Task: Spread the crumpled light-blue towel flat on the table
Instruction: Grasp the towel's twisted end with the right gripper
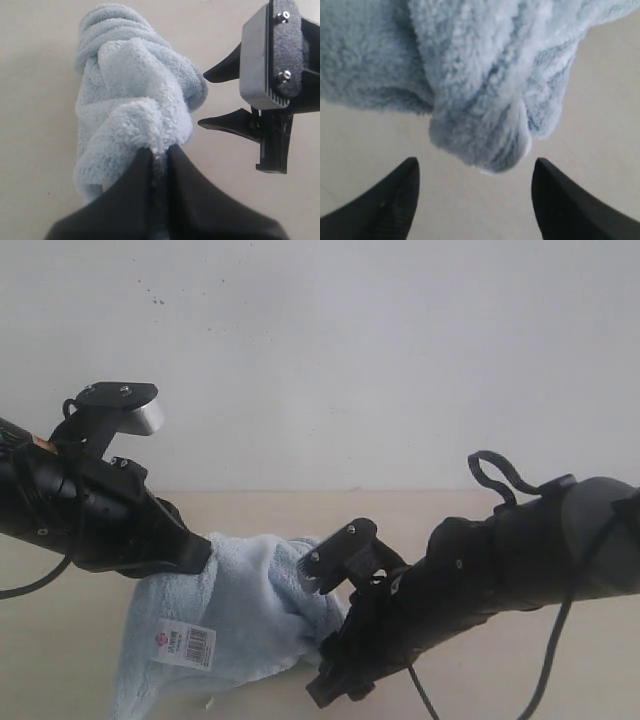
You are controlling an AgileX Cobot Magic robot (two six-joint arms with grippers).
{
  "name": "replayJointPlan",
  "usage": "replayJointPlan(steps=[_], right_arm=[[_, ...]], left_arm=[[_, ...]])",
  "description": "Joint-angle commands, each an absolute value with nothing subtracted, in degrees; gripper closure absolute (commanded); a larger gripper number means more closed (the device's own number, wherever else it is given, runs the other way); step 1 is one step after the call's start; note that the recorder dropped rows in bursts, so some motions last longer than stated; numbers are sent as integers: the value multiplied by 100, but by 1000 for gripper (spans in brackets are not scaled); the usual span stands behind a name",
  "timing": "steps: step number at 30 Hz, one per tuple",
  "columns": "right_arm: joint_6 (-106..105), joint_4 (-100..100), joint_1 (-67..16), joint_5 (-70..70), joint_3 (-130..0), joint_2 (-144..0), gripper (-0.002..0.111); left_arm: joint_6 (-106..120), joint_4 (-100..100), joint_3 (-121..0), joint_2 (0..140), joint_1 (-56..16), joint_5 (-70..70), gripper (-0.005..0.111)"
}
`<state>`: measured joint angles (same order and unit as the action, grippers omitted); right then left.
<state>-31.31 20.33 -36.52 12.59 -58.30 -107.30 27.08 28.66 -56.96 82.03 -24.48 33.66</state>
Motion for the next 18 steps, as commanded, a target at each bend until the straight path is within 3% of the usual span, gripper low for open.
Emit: replayJointPlan(steps=[1, 7, 10, 12, 18], right_arm=[[-3098, 2169, -3668, 1428, -6124, -10703, 47], [-3000, 2188, -3668, 969, -6152, -10765, 48], [-3000, 2188, -3668, 1052, -6152, -10779, 74], [-3000, 2188, -3668, 1158, -6152, -10779, 104], [-2989, 1932, -3656, 1200, -6152, -10463, 107]], left_arm=[[2751, 2890, -5677, 8205, -2461, 3274, 103], [2810, 2890, -5677, 8205, -2461, 3239, 103], [2837, 2890, -5677, 8205, -2461, 3239, 103], [2838, 2865, -5677, 8205, -2461, 3276, 103], [2739, 2326, -5677, 8205, -2461, 3357, 103]])
